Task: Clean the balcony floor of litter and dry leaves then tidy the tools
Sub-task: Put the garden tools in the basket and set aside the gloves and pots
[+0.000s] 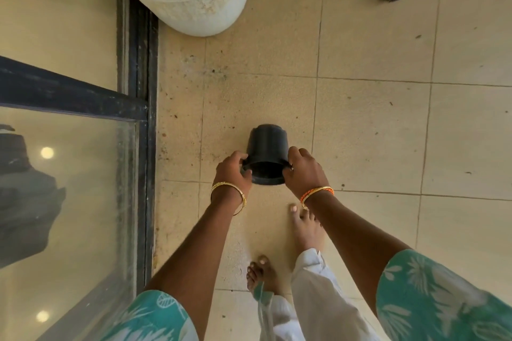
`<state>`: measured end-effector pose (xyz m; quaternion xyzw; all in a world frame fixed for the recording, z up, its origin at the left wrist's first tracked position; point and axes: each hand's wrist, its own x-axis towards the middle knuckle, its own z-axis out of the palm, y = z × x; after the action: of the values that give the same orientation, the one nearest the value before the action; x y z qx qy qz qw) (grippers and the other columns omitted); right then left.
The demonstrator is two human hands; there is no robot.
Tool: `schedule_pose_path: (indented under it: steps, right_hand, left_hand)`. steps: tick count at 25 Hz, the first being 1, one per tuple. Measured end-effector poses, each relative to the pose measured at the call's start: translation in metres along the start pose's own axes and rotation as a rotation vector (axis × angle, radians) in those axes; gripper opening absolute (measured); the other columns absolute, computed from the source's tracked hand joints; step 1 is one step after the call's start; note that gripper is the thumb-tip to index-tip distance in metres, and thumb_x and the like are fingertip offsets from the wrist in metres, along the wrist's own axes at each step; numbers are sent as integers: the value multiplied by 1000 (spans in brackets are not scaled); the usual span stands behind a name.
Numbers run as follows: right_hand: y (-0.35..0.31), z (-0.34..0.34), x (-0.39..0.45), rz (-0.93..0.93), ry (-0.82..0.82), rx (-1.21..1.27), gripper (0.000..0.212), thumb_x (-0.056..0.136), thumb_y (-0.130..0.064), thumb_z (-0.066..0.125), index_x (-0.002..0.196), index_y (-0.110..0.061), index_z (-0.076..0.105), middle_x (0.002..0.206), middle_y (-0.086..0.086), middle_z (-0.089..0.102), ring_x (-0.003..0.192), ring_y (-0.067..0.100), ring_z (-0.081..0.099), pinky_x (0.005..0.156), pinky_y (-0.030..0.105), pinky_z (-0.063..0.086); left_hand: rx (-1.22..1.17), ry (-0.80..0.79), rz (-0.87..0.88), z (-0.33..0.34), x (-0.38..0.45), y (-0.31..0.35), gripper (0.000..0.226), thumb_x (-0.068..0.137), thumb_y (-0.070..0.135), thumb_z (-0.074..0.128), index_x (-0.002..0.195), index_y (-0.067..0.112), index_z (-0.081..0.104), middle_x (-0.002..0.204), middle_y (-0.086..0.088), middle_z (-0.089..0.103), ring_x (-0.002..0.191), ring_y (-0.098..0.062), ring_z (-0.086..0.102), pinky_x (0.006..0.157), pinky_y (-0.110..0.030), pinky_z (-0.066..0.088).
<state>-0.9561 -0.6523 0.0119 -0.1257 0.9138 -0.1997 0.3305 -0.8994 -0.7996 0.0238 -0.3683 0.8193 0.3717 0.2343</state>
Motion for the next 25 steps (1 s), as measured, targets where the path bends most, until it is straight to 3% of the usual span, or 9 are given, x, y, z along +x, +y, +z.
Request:
schedule_pose_path:
  steps: [8,10,12,19,22,25]
  right_hand:
    - [-17,-70,-45,84,120,171,12,91,-13,51,94,-2,56,87,16,59,71,24,49,59,26,38]
    - [-23,-88,-63,123,175,253,11,91,-11,53,91,-2,58,84,15,59,72,26,53,59,28,43]
    - [-26,-104,-84,145,223,310,9,91,-10,54,90,-2,58,81,13,60,72,27,57,61,30,47]
    - [-21,-143,-168,444,403,667,12,86,-20,65,86,-8,64,77,7,66,71,22,62,64,28,51]
    - [-14,-149,-208,571,340,781,19,82,-27,70,89,-11,65,81,5,66,74,19,62,65,27,52]
    - [-1,-153,-263,710,289,1156,20,82,-26,70,92,-10,62,81,13,69,66,22,69,64,33,59]
  left_hand:
    - [-170,85,-120,-43,-55,45,18,88,8,64,105,2,62,103,-11,67,86,-18,58,76,-25,45]
    - [-247,79,-182,-52,-74,54,16,86,13,68,99,5,61,101,-13,68,86,-26,63,80,-35,54]
    - [-381,63,-255,-61,-96,67,17,82,12,72,91,9,58,98,-17,68,81,-31,67,74,-44,58]
    - [-616,19,-284,-79,-176,120,14,77,-4,73,85,0,62,79,-13,65,62,-21,62,46,-23,55]
    - [-653,-30,-265,-77,-205,132,14,78,1,74,87,-1,63,71,-11,64,57,-21,61,46,-20,55]
    - [-669,-105,-255,-66,-243,151,11,80,1,72,83,4,62,69,-10,64,59,-22,61,50,-23,55]
